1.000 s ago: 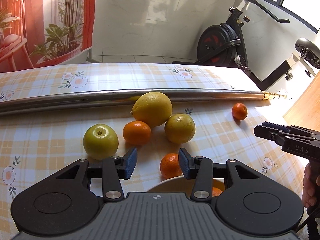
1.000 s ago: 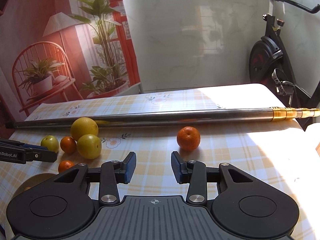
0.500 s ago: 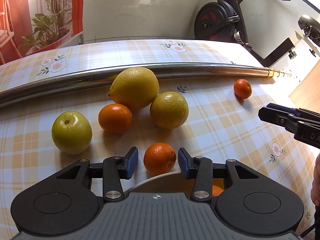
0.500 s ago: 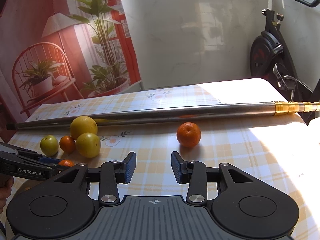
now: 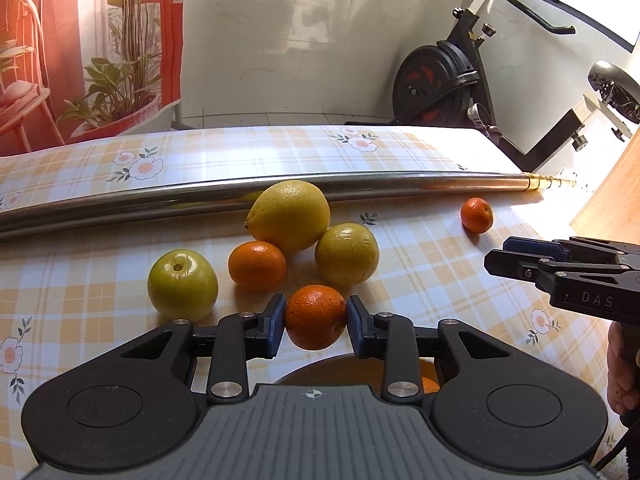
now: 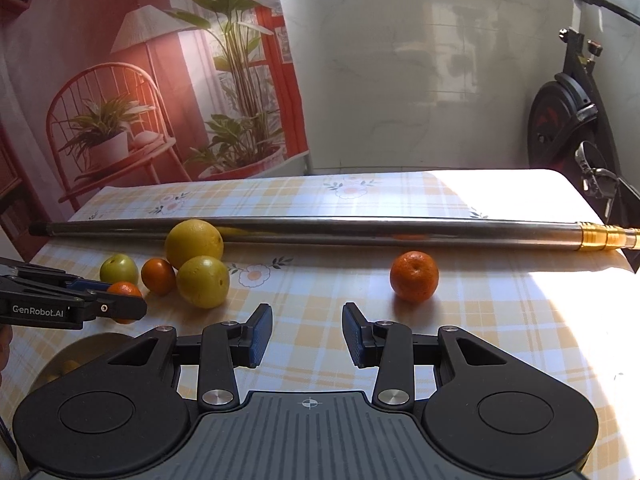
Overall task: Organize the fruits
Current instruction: 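Grasp a yellow grapefruit with right tool while left tool lifts the mandarin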
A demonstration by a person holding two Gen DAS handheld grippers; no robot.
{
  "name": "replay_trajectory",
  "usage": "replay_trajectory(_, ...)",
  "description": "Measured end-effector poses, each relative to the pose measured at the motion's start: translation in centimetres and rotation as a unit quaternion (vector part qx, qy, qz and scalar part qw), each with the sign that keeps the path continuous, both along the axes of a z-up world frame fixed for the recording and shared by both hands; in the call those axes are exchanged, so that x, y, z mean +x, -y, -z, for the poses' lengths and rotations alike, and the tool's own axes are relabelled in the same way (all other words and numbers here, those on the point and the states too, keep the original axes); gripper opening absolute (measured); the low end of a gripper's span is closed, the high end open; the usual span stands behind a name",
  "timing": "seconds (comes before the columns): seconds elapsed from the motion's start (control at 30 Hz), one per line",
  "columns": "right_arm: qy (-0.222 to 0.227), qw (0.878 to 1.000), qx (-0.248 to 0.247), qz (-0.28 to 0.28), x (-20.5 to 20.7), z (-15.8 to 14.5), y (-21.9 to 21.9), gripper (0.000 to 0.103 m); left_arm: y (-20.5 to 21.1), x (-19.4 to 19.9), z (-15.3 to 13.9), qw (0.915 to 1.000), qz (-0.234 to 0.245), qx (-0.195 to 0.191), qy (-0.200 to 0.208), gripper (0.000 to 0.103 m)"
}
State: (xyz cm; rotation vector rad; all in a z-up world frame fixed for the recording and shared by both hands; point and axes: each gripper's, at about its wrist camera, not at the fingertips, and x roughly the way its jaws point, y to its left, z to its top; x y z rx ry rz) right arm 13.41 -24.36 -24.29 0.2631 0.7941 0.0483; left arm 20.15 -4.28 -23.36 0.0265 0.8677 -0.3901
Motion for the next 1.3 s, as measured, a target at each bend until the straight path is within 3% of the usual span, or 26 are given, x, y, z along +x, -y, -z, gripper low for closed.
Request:
replay_trajectory(0.4, 0.021, 0.995, 0.002, -0.095, 5.2, -1.3, -4.8, 0.037, -5.0, -3.5, -2.8, 0.996, -0.07, -0.007, 0.056, 0.035)
replay_trajectory(0.77, -0.039, 0.994, 0.019, -0.097, 9.2, 1.0, -7.1, 0.044, -6.1, -4.6, -2.7, 0.9946, -0.079, -0.004, 0.068, 0.035)
replay_trajectory(1.3, -0.068, 0.993, 0.002, -0.097, 10.4, 1.9, -8.4, 0.044, -6.2, -4.9, -2.1, 0.995, -0.072, -0.013, 0.068, 0.035)
